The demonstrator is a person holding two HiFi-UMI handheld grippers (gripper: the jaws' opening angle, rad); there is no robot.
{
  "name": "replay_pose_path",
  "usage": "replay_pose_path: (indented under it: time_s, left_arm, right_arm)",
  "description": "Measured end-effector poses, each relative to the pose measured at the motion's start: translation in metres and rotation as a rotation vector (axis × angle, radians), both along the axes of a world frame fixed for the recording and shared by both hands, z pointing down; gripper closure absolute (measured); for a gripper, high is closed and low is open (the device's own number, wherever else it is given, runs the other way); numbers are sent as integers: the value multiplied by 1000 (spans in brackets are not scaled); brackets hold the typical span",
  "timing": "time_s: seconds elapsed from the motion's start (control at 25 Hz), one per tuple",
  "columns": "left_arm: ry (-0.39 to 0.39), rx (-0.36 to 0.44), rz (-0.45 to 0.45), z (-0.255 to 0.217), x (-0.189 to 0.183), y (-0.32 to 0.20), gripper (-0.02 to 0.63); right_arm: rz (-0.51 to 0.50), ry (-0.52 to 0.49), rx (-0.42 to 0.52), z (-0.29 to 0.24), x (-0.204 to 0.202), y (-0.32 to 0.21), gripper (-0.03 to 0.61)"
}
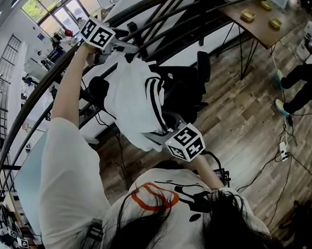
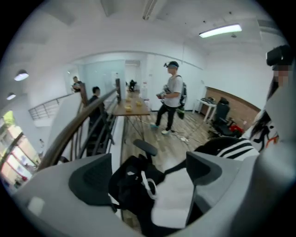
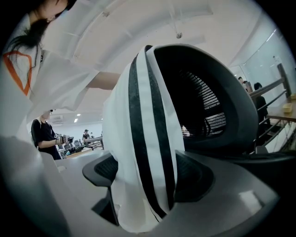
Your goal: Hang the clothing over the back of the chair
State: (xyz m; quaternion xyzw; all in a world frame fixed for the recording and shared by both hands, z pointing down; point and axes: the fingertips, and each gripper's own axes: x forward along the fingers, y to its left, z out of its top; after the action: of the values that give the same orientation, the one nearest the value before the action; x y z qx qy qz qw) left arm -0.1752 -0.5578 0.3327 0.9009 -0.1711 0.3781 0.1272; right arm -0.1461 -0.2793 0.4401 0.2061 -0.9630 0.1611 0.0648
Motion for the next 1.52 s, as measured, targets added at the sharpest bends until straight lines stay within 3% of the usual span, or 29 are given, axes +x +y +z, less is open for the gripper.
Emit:
replay_pose_path:
  time_s: [0.08, 0.16, 0.28, 0.52, 0.72, 1.08, 1.2, 1.44, 1.52]
  left_arm:
    - [12, 53, -81, -5, -16, -14, 0]
    - [21, 38, -84, -3, -23, -9, 0]
    - [8, 12, -40, 3, -22, 4, 2]
    - [63, -1, 17, -7, -3, 16, 2]
    - [96, -75, 109, -14, 25, 48, 17]
    - [116, -80, 251, -30, 52, 112, 52]
    - [138, -57, 279, -42, 58, 130, 77]
    - [164, -13, 301, -57, 62, 167, 189]
    - [172, -3, 301, -63, 63, 179, 195]
  right_arm:
    - [-3, 1, -2, 2, 0, 1, 206]
    - [-5, 1, -4, 4, 1, 1, 206]
    - [-6, 0, -7, 4, 2, 0, 206]
    - [-11, 1, -14, 4, 1, -4, 206]
    - [-13, 3, -16, 5, 3, -5, 206]
    - [-28, 11, -18, 7, 6, 6, 207]
    - [-38, 12, -17, 6, 9, 10, 210]
    - [-46, 5, -13, 1, 20, 18, 218]
    - [-39, -1, -15, -1, 25, 19, 224]
